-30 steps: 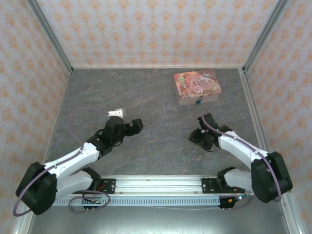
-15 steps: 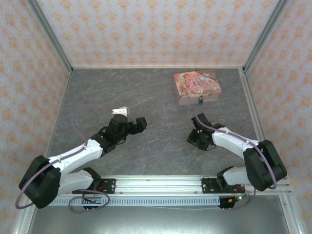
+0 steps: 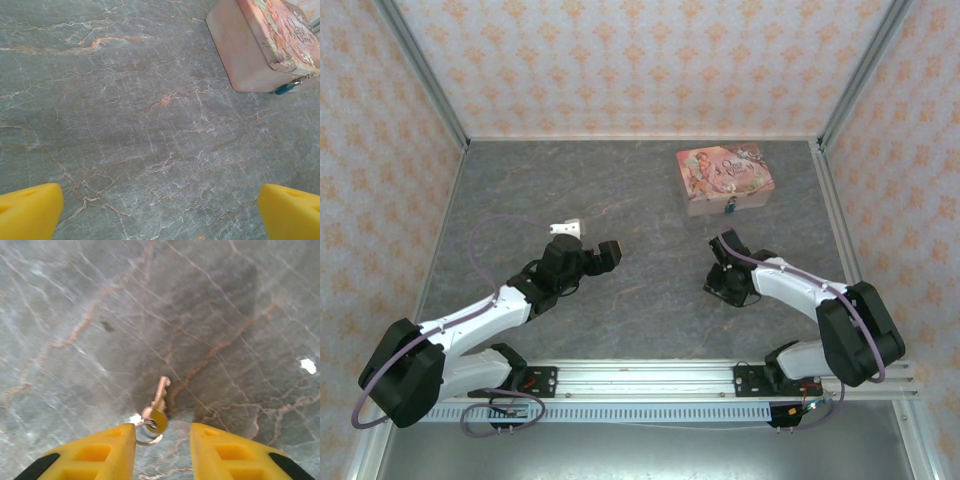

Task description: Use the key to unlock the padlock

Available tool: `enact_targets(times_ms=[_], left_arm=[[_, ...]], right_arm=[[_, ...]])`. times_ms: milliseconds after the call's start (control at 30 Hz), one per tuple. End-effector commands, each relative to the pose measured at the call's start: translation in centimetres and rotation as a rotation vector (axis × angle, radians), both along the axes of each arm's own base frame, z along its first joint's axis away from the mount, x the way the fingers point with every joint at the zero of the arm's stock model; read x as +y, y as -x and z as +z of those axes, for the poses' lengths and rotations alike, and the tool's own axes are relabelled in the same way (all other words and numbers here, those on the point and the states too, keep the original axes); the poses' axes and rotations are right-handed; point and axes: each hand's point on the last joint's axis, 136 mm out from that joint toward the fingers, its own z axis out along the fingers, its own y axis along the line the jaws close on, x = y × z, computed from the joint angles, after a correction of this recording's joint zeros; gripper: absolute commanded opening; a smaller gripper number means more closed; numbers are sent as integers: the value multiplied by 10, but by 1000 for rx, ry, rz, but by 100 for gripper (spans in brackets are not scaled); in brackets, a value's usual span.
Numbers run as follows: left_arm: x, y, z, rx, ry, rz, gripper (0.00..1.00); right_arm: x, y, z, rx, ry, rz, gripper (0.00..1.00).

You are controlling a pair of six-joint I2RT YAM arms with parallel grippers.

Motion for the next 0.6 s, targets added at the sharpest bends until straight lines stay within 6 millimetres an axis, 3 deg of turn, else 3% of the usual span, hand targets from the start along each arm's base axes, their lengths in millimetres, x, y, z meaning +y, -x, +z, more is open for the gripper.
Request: enact_targets(times_ms=[0, 567], left_arm=[[-4, -6, 14, -33, 8, 5, 100], [-3, -6, 13, -28, 0, 9, 100]], right_arm=[[6, -22, 21, -102, -10, -5, 35], [1, -14, 2, -5, 50, 12, 35]])
